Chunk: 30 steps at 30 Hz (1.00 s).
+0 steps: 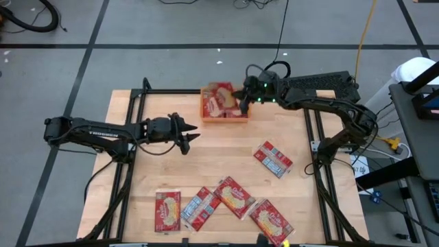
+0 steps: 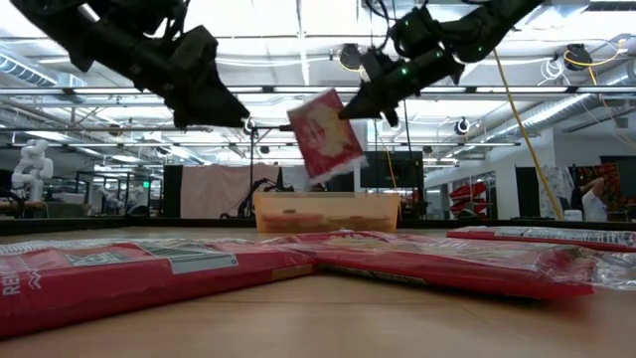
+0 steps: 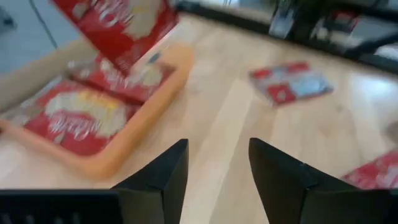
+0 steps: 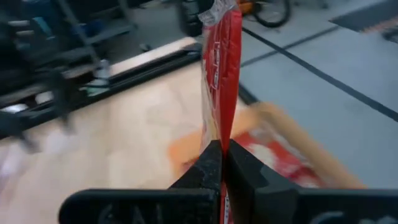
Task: Sort popcorn bags into baskets
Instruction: Put the popcorn pack into the orange bin
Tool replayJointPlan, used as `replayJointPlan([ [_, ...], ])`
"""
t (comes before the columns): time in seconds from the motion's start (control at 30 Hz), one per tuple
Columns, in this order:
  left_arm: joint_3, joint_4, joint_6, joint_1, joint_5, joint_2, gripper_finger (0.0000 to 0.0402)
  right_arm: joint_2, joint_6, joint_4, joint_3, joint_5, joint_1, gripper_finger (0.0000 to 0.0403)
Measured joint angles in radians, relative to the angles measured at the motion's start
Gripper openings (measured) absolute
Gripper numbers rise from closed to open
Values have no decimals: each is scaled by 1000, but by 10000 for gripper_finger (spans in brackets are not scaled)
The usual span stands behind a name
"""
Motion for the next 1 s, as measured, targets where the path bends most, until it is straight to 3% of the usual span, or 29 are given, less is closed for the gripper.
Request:
replayJointPlan([
  [0.2,-85,273,26,-43,1,0,155,3,27,-1,-24,-32,-101,0],
  [0.4,-91,385,117,-99,1,0,152,4,102,117,-140,-60,-136,0],
  [0.6,-91,415,145,-118,2,0,152,5,175,262,-235,-89,-142,0],
  [1.0,-91,416,145,-117,2,0,152,5,216,267,-287,-81,-143,4],
])
